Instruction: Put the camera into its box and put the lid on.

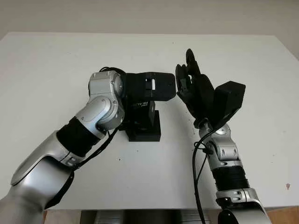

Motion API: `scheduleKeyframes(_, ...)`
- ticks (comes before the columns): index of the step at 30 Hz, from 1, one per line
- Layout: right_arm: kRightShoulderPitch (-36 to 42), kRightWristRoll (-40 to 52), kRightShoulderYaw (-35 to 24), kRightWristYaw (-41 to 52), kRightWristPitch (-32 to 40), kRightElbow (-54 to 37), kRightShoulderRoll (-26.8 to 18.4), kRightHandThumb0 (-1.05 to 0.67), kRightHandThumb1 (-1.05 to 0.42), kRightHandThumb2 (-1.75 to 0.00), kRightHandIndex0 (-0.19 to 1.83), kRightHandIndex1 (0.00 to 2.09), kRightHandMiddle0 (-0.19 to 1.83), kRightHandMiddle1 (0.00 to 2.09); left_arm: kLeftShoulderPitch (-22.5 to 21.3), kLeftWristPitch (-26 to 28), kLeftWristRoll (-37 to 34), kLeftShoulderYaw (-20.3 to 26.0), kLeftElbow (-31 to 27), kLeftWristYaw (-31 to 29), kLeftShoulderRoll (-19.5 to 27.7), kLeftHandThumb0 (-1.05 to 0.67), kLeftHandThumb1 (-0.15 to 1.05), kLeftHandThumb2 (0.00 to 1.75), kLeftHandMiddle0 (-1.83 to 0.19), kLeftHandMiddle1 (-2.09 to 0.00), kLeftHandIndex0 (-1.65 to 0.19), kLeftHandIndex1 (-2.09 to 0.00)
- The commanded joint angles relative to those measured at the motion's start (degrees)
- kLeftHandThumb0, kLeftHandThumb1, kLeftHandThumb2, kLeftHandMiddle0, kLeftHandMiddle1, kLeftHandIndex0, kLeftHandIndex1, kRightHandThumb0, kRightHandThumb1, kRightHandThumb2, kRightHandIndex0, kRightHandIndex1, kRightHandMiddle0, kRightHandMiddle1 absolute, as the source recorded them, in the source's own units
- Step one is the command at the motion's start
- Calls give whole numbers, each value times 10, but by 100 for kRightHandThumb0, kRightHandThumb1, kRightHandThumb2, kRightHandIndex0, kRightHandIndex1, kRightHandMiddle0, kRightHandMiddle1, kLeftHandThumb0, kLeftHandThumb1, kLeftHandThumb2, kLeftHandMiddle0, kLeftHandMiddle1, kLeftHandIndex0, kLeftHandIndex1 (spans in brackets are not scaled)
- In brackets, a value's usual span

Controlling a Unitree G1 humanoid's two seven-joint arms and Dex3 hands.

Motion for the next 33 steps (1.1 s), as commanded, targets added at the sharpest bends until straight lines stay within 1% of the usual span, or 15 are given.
scheduleKeyframes(1,-7,1,-4,3,-15,9,-2,-59,-105,-59,-19,0,-19,0,6,3,2,-3,1,3,-2,-23,105,21,-62,-209,14,-122)
scheduleKeyframes(2,-8,0,-5,2,-16,11,-3,-59,-105,-59,-19,0,-19,0,5,4,4,-6,3,2,-3,-22,105,21,-62,-209,17,-129)
scheduleKeyframes(7,-14,-2,-7,3,-24,20,-2,-59,-105,-60,-19,0,-19,0,3,19,0,-6,14,3,-14,-17,105,20,-62,-209,19,-104)
scheduleKeyframes(9,-14,-3,-7,2,-22,19,-1,-59,-105,-60,-19,0,-19,0,4,18,-6,-4,15,5,-15,-16,105,22,-58,-209,11,-126)
scheduleKeyframes(13,-12,1,-11,0,-25,18,1,-58,-105,-59,-19,0,-19,0,7,19,-11,-4,19,15,-19,-20,105,24,-57,-209,10,-138)
scheduleKeyframes(16,-12,2,-12,1,-31,23,0,-57,-105,-61,-19,0,-19,0,9,16,-15,-6,25,26,-21,-19,105,21,-61,-209,11,-144)
scheduleKeyframes(18,-12,1,-11,0,-29,22,0,-57,-105,-61,-19,0,-19,0,11,22,-18,-4,30,37,-27,-19,105,20,-64,-209,17,-126)
scheduleKeyframes(20,-13,1,-11,0,-31,22,0,-58,-105,-61,-19,0,-19,0,11,28,-21,-2,36,46,-34,-19,105,22,-63,-209,19,-157)
scheduleKeyframes(23,-16,1,-11,0,-31,25,1,-57,-105,-61,-19,0,-19,0,13,34,-31,3,40,62,-42,-18,105,22,-55,-209,19,-177)
scheduleKeyframes(24,-17,1,-10,0,-32,28,1,-57,-105,-62,-19,0,-19,0,15,31,-34,3,40,66,-43,-17,105,22,-51,-209,12,-187)
scheduleKeyframes(26,-19,-1,-10,-1,-33,31,0,-58,-105,-62,-19,0,-19,0,17,23,-38,-2,40,73,-43,-19,105,20,-31,-209,7,-198)
scheduleKeyframes(28,-20,-3,-9,-2,-37,34,1,-58,-105,-62,-19,0,-19,0,20,15,-41,-5,38,79,-42,-20,105,20,-6,-201,11,-193)
scheduleKeyframes(31,-20,0,-11,-6,-40,34,5,-58,-105,-61,-19,0,-19,0,24,25,-48,-1,39,85,-48,-19,105,22,-12,-206,12,-190)
scheduleKeyframes(32,-20,0,-11,-7,-38,34,5,-58,-105,-61,-19,0,-19,0,24,30,-49,-2,41,86,-51,-18,105,24,-23,-208,16,-158)
scheduleKeyframes(33,-19,1,-11,-8,-38,33,5,-58,-105,-61,-19,0,-19,0,23,34,-50,-5,44,86,-54,-18,105,25,-28,-209,18,-139)
